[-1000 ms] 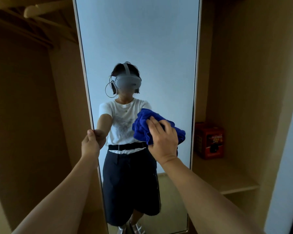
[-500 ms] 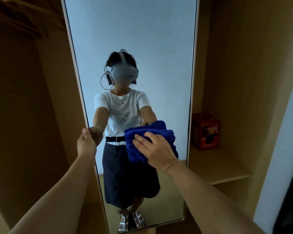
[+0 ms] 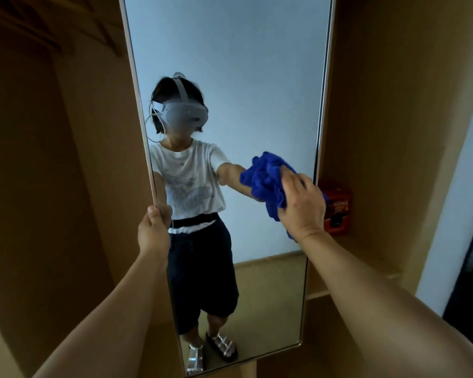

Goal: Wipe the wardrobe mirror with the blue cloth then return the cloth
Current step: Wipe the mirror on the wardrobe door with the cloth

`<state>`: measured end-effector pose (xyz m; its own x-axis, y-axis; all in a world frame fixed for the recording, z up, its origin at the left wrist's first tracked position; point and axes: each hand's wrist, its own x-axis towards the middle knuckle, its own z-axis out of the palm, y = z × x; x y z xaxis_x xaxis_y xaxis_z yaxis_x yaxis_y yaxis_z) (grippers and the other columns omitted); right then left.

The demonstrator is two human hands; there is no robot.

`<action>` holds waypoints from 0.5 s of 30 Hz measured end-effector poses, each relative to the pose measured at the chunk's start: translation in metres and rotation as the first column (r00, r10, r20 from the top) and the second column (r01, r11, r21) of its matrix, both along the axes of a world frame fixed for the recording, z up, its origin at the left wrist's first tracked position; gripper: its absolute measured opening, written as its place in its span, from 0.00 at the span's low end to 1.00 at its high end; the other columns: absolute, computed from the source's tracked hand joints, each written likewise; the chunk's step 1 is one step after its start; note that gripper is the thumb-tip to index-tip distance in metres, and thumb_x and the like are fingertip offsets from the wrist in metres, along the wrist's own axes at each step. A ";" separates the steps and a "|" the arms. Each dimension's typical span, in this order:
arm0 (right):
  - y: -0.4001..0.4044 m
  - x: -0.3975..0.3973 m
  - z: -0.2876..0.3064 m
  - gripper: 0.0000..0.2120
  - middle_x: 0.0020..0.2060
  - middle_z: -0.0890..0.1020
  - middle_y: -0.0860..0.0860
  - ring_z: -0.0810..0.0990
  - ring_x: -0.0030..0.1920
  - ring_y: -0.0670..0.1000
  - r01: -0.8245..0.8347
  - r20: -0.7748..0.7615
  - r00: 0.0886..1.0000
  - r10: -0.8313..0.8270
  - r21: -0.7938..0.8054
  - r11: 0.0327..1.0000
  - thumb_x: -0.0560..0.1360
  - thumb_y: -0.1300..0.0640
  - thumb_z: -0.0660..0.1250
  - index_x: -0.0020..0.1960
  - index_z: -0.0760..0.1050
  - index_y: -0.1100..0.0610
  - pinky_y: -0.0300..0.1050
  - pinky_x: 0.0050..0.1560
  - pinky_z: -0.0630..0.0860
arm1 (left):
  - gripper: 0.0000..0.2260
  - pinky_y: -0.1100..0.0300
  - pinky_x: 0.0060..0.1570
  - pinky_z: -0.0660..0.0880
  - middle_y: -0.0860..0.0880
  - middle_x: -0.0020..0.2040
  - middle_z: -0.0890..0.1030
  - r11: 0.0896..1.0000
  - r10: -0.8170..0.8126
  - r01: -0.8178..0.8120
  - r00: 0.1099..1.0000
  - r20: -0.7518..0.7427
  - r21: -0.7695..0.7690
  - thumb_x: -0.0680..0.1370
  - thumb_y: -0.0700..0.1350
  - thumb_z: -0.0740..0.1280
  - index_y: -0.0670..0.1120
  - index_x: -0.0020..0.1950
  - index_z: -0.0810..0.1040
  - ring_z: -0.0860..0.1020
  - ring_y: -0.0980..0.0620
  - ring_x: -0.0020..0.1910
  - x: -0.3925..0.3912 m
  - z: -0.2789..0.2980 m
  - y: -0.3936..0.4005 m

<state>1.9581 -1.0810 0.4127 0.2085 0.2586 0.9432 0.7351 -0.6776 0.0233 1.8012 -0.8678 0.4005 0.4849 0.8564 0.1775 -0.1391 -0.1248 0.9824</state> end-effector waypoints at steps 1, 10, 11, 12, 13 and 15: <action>-0.004 0.001 0.004 0.33 0.52 0.81 0.56 0.80 0.49 0.60 0.025 -0.056 0.998 -0.022 0.052 0.998 0.60 0.63 0.77 0.63 0.71 0.60 0.51 0.40 0.79 | 0.23 0.57 0.59 0.70 0.45 0.56 0.81 1.000 -0.004 0.004 1.000 0.008 -0.004 0.83 0.54 0.48 0.43 0.60 0.78 0.77 0.48 0.58 -0.001 -0.001 0.000; -0.013 0.015 -0.018 0.29 0.58 0.79 0.55 0.77 0.57 0.57 0.136 -0.345 0.938 -0.026 0.300 0.944 0.68 0.61 0.71 0.68 0.69 0.60 0.54 0.52 0.77 | 0.21 0.58 0.54 0.65 0.47 0.54 0.75 0.997 0.074 -0.075 0.997 0.034 0.023 0.83 0.53 0.48 0.42 0.64 0.73 0.71 0.51 0.54 0.000 0.001 -0.010; -0.013 0.015 -0.027 0.30 0.58 0.79 0.55 0.77 0.58 0.57 0.142 -0.360 0.932 -0.027 0.299 0.944 0.67 0.61 0.72 0.68 0.68 0.60 0.54 0.52 0.77 | 0.22 0.57 0.54 0.65 0.46 0.57 0.75 0.996 0.081 -0.082 0.996 0.036 0.017 0.83 0.53 0.48 0.43 0.65 0.73 0.72 0.49 0.56 0.003 -0.001 -0.008; -0.013 0.015 -0.037 0.31 0.59 0.79 0.55 0.76 0.58 0.58 0.143 -0.367 0.930 -0.027 0.293 0.945 0.66 0.62 0.72 0.68 0.68 0.60 0.54 0.53 0.77 | 0.22 0.57 0.54 0.65 0.44 0.60 0.76 0.996 0.085 -0.085 0.995 0.046 0.005 0.83 0.54 0.48 0.43 0.66 0.72 0.72 0.48 0.58 0.005 -0.002 -0.006; -0.012 0.014 -0.048 0.32 0.58 0.79 0.56 0.76 0.58 0.58 0.140 -0.368 0.929 -0.027 0.284 0.949 0.65 0.62 0.73 0.68 0.68 0.60 0.55 0.53 0.77 | 0.22 0.57 0.54 0.65 0.43 0.61 0.75 0.996 0.087 -0.086 0.994 0.060 -0.012 0.83 0.54 0.48 0.44 0.66 0.72 0.72 0.48 0.58 0.008 -0.004 -0.004; -0.013 0.013 -0.068 0.33 0.58 0.79 0.56 0.77 0.58 0.58 0.132 -0.372 0.928 -0.024 0.268 0.954 0.63 0.63 0.74 0.67 0.69 0.60 0.56 0.52 0.78 | 0.22 0.58 0.55 0.65 0.45 0.59 0.75 0.996 0.086 -0.083 0.993 0.083 -0.033 0.83 0.54 0.48 0.44 0.66 0.72 0.71 0.50 0.56 0.011 -0.006 -0.006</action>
